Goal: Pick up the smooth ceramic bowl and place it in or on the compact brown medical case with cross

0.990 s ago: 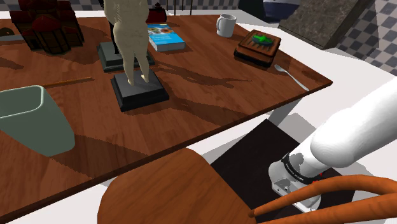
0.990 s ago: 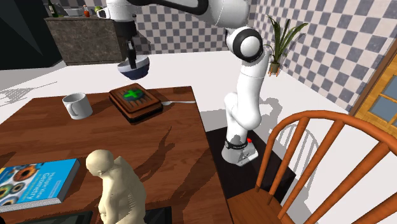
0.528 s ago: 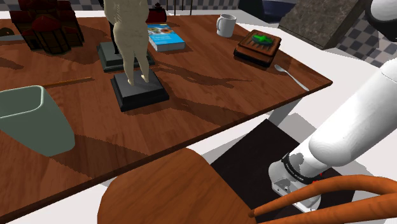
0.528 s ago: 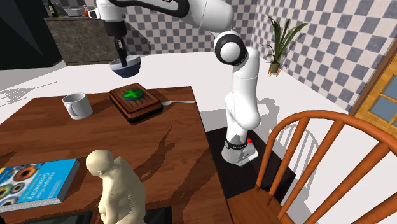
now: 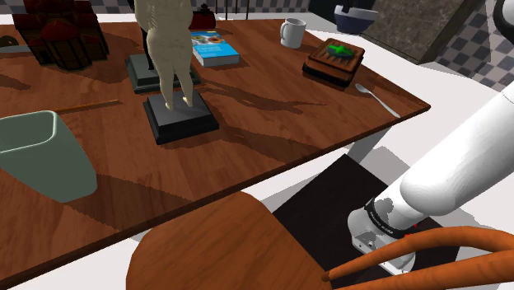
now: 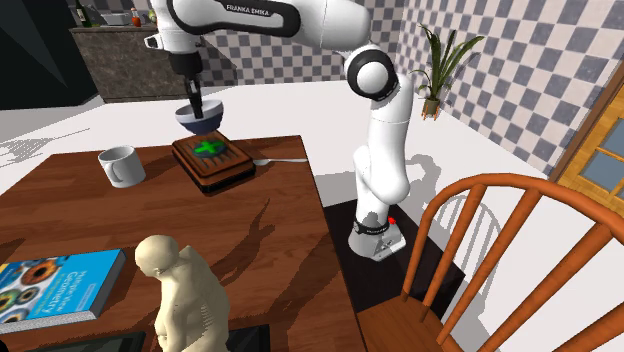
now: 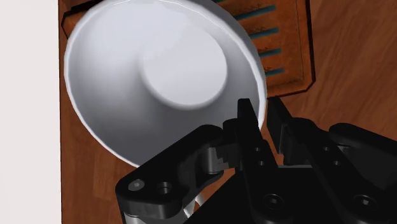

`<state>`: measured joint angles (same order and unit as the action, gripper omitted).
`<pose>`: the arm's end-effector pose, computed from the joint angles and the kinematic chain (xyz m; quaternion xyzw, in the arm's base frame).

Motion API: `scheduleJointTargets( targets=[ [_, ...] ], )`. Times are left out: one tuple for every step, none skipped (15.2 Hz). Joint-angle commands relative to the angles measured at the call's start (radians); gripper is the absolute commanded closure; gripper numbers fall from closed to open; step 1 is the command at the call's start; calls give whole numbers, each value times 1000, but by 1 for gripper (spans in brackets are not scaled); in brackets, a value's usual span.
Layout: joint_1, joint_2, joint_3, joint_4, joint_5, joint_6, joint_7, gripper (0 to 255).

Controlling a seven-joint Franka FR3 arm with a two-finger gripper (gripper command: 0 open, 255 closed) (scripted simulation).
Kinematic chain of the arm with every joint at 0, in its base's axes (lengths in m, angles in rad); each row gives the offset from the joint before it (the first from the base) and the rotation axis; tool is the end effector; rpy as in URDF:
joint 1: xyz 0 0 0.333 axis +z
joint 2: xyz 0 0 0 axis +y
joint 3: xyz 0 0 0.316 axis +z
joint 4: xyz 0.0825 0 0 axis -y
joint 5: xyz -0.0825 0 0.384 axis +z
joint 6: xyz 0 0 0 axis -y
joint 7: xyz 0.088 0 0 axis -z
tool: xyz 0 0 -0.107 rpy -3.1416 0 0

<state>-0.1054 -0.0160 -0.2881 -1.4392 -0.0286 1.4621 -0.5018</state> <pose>0.4945 -0.2106 0.6845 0.9984 0.0523 0.0121 0.0190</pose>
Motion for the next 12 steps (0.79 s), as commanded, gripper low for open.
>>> scheduleJointTargets(
  targets=[
    [0, -14, 0, -45, -4, 32, 1, 255],
    [1, -21, 1, -66, -6, 47, 2, 255],
    [1, -26, 1, -87, -7, 62, 4, 255],
    [1, -32, 2, -107, -9, 77, 5, 255],
    [2, -37, 3, -127, -10, 92, 7, 255],
    [2, -42, 3, -146, -12, 106, 8, 255],
    [2, -46, 3, -165, -13, 121, 9, 255],
    [3, -51, 4, -183, -14, 135, 10, 255],
    [3, -55, 4, -202, -15, 150, 12, 255],
    [3, -59, 4, -222, -17, 166, 13, 255],
    [3, -59, 4, -223, -17, 166, 13, 255],
    [3, -59, 4, -222, -17, 166, 13, 255]
  ],
)
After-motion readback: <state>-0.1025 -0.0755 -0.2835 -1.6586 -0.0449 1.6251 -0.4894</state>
